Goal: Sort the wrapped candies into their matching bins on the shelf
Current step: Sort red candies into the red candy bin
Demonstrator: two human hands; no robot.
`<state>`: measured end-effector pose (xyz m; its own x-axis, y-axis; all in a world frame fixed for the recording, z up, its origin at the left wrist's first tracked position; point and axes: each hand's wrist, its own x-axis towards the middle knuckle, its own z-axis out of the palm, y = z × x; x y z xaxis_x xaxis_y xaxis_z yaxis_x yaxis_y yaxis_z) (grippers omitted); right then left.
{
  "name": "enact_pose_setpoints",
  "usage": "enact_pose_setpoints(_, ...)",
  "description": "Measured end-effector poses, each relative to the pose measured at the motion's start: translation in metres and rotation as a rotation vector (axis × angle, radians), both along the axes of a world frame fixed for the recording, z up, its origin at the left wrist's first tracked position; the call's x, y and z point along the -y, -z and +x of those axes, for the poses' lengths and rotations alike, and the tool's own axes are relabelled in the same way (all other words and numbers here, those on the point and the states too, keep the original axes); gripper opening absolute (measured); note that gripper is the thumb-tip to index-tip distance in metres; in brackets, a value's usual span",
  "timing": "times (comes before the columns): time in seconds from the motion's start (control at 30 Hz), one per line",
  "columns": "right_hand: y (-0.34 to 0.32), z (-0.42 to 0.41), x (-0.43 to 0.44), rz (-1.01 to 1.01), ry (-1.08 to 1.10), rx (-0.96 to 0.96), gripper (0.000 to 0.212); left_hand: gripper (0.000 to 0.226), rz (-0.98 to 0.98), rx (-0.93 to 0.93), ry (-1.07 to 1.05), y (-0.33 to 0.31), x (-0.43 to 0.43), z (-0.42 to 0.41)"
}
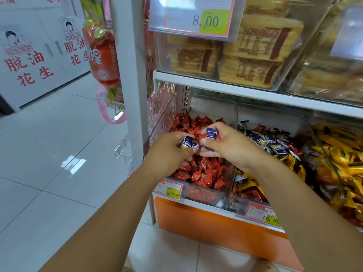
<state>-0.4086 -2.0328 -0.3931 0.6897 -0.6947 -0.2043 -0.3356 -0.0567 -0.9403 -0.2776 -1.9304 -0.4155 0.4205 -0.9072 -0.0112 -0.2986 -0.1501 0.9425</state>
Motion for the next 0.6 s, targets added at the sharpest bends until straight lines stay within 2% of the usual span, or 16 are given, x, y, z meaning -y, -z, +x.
enact_pose_setpoints(0.07, 0.002, 0.001, 0.001, -0.215, -0.019, -0.108, 0.008, 0.028, -0.002, 0.009, -0.040, -0.003, -0.002, 0.003)
enact_pose_setpoints(0.17, 0.005, 0.004, 0.004, -0.561, -0.109, -0.273, 0.012, 0.024, -0.005, 0.049, -0.096, -0.008, -0.009, 0.009)
enact_pose_setpoints(0.3, 0.007, 0.012, 0.005, -0.849, -0.138, -0.334, 0.017, 0.022, 0.051, 0.182, -0.098, -0.014, -0.029, 0.020)
enact_pose_setpoints(0.43, 0.008, 0.030, -0.015, -0.648, -0.337, -0.285, 0.024, 0.023, 0.153, 0.336, -0.092, -0.019, -0.059, 0.030)
enact_pose_setpoints(0.5, 0.018, 0.042, -0.024, -0.574, -0.459, -0.364, 0.038, 0.023, 0.190, 0.323, -0.116, -0.018, -0.073, 0.037)
enact_pose_setpoints(0.6, 0.034, 0.056, -0.026, -0.610, -0.550, -0.532, 0.051, 0.023, 0.217, 0.288, -0.140, -0.013, -0.085, 0.045)
